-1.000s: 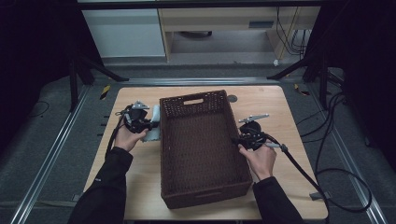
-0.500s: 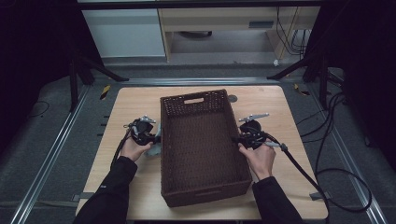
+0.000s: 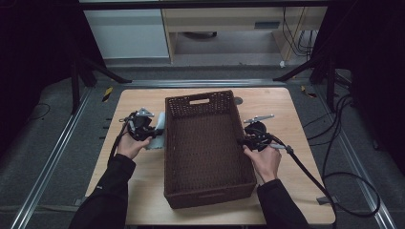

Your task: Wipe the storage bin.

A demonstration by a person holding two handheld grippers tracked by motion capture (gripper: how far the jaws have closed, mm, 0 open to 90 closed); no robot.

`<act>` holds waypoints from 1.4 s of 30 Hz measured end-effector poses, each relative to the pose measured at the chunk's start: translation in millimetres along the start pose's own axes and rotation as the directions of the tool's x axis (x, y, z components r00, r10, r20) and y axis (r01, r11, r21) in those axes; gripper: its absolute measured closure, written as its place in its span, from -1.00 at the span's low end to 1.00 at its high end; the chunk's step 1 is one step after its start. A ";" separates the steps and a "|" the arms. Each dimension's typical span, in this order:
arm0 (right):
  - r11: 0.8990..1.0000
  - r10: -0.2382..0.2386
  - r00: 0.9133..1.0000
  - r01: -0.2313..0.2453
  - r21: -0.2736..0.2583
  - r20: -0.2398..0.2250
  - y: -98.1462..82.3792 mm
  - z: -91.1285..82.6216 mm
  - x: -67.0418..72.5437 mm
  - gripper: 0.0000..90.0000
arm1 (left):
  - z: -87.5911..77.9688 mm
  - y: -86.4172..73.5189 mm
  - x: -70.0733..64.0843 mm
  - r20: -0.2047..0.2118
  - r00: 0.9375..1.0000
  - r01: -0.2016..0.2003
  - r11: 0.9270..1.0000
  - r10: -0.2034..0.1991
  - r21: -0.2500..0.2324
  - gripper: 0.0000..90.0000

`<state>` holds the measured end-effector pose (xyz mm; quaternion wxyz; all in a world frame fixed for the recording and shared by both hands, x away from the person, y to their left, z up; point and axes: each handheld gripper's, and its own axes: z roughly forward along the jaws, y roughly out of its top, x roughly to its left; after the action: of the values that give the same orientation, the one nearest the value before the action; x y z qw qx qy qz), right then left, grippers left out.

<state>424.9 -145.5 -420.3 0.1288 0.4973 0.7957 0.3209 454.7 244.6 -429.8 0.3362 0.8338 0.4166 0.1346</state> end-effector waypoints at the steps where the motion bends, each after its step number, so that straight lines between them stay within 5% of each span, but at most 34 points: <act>1: 1.000 0.000 1.000 0.000 -0.003 0.001 -0.1 -0.3 -0.1 0.63 | 3.5 -2.7 -0.4 0.003 1.000 0.002 1.000 -0.002 0.011 0.82; 11: 0.998 -0.014 1.000 0.013 -0.053 -0.011 2.6 -13.0 0.4 0.42 | 21.9 -34.5 -4.9 0.042 0.998 0.036 0.996 -0.040 0.087 0.81; 20: 0.999 -0.049 0.999 0.049 -0.014 0.007 -6.7 -16.4 5.2 0.41 | -14.2 -18.8 -12.5 0.024 1.000 -0.006 1.000 0.007 -0.011 0.81; 26: 0.999 -0.044 0.999 0.044 0.020 0.007 -9.3 -9.8 5.3 0.46 | -27.6 -9.1 -22.8 0.002 0.999 -0.053 0.998 0.053 -0.028 0.81; 33: 1.000 -0.003 1.000 0.003 0.004 0.012 -10.2 -8.7 5.6 0.67 | -13.5 -26.7 -28.6 0.029 0.999 -0.043 0.999 0.042 0.017 0.81; 42: 1.000 0.028 0.999 -0.028 -0.009 0.032 -4.5 -4.3 2.0 0.71 | 15.4 -46.5 -33.5 0.065 0.997 -0.042 0.994 0.036 0.099 0.81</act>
<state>418.6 -146.7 -419.6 0.1392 0.5129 0.7850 0.3182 413.7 231.2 -470.6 0.3041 0.8614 0.3958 0.0936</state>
